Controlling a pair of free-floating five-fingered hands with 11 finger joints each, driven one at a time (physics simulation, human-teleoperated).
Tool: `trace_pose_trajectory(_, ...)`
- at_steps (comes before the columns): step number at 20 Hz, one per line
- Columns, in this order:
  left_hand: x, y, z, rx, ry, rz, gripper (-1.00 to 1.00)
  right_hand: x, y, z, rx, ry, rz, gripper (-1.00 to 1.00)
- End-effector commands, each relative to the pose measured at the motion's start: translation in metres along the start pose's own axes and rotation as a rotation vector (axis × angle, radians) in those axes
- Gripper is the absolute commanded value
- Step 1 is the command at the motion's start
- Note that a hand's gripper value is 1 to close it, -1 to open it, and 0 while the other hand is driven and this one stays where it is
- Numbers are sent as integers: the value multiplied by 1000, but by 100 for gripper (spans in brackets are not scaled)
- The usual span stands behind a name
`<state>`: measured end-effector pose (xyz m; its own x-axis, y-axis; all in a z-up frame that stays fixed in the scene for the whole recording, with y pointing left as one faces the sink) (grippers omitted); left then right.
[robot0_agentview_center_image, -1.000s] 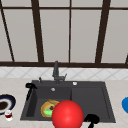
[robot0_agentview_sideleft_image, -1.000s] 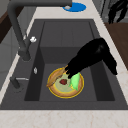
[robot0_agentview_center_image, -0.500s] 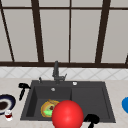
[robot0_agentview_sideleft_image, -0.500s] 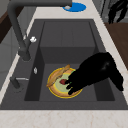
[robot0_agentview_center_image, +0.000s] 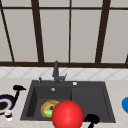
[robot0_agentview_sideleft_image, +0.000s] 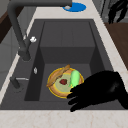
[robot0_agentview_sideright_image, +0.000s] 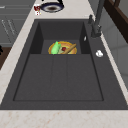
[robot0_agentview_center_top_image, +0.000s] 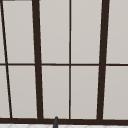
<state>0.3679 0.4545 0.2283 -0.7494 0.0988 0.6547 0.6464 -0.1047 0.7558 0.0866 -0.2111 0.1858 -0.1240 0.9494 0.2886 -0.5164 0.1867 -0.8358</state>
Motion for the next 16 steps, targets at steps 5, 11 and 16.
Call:
trace_pose_trajectory(5, 29, -29, -15, 9, 8, -117, -100, 0, 0, 0, 0, 0, 0, 0)
trace_pose_trajectory(11, 52, -49, -38, 4, 22, -135, -100, 0, 0, 0, 0, 0, 0, 0)
trace_pose_trajectory(16, 73, -67, -59, -2, 28, -135, -100, 0, 0, 0, 0, 0, 0, 0)
